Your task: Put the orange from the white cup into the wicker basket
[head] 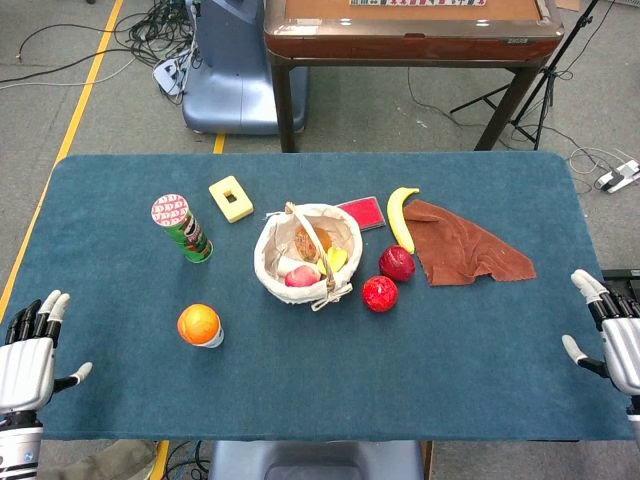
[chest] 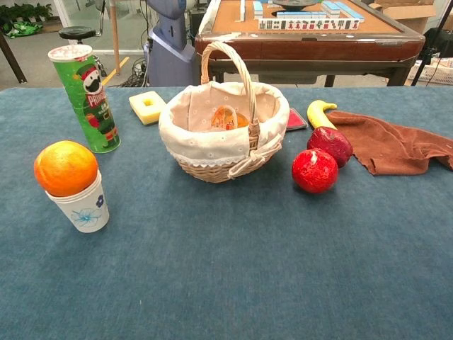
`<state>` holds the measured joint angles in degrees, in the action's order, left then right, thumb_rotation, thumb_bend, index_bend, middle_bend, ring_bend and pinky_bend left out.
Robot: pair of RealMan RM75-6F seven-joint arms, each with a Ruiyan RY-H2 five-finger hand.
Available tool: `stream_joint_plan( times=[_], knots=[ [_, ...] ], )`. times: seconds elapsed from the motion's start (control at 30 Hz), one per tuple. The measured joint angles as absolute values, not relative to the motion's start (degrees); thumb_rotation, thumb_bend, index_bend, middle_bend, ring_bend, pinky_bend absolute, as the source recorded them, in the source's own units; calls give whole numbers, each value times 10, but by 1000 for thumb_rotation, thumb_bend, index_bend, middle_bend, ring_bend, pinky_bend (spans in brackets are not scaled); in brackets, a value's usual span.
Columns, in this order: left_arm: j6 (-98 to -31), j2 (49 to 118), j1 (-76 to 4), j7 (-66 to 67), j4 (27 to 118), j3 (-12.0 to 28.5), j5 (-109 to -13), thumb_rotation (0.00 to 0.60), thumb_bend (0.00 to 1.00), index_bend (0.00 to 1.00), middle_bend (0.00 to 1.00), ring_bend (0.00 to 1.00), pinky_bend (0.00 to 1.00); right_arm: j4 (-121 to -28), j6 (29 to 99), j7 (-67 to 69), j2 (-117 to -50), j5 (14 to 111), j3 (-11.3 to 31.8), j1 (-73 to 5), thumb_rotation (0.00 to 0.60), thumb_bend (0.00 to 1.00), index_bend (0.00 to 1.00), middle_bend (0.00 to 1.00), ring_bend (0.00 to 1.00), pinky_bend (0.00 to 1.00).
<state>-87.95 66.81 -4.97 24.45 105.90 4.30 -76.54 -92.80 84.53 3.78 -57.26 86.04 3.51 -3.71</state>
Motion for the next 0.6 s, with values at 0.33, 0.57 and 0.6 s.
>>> stream_joint_plan(
  times=[0.33, 0.57, 0.6],
  knots=[
    [-878, 666, -49, 240, 1058, 43, -767, 600, 124, 0, 0, 0, 57, -929, 850, 37, -571, 861, 36, -36, 600, 296, 89, 118, 114, 230],
    [-865, 663, -59, 233, 1054, 44, -781, 600, 124, 0, 0, 0, 57, -930, 853, 35, -569, 861, 38, -35, 600, 296, 89, 118, 114, 230],
    [-861, 661, -63, 230, 1053, 45, -785, 600, 124, 0, 0, 0, 57, -931, 853, 35, -569, 862, 38, -35, 600, 296, 88, 118, 114, 230]
  ],
)
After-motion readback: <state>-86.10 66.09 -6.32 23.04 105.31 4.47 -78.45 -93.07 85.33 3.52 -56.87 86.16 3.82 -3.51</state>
